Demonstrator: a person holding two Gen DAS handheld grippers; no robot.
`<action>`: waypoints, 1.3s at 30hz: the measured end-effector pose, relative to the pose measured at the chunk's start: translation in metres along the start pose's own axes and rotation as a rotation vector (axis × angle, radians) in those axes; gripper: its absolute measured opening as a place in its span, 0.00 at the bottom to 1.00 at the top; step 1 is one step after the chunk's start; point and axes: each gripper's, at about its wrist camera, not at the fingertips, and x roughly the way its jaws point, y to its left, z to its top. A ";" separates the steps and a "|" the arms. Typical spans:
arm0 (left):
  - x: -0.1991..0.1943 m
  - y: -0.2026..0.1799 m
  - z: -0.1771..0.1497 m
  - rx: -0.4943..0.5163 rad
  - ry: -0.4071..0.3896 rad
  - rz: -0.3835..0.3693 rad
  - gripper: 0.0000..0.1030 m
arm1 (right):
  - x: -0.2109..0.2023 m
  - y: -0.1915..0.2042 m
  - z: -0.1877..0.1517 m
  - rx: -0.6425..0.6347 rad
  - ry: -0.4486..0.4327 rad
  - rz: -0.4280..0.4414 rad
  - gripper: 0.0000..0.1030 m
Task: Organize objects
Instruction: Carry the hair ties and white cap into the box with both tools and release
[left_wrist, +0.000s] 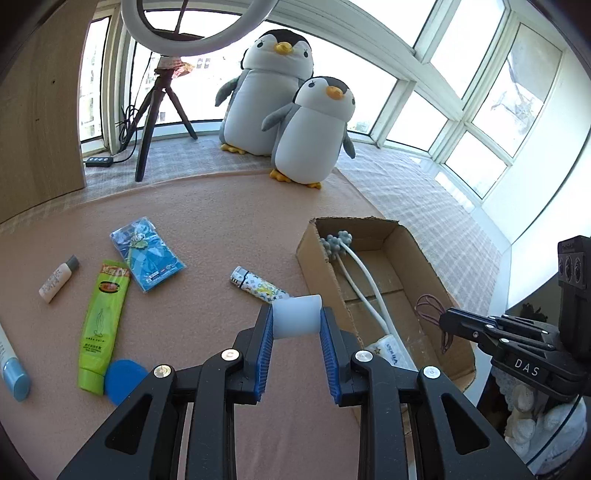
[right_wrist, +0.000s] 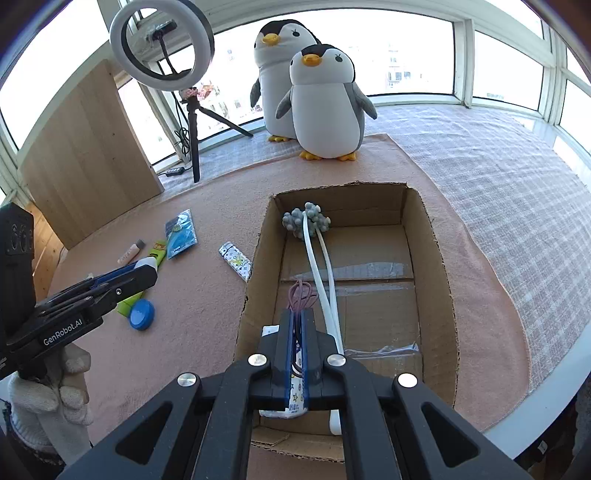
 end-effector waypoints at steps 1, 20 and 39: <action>0.005 -0.009 0.001 0.010 0.005 -0.009 0.26 | -0.001 -0.005 -0.001 0.007 0.000 -0.003 0.03; 0.051 -0.086 0.013 0.093 0.056 -0.078 0.43 | -0.011 -0.042 -0.006 0.036 -0.001 0.002 0.28; 0.004 -0.016 0.011 0.025 0.027 -0.005 0.46 | 0.002 -0.005 0.006 0.081 0.013 0.162 0.55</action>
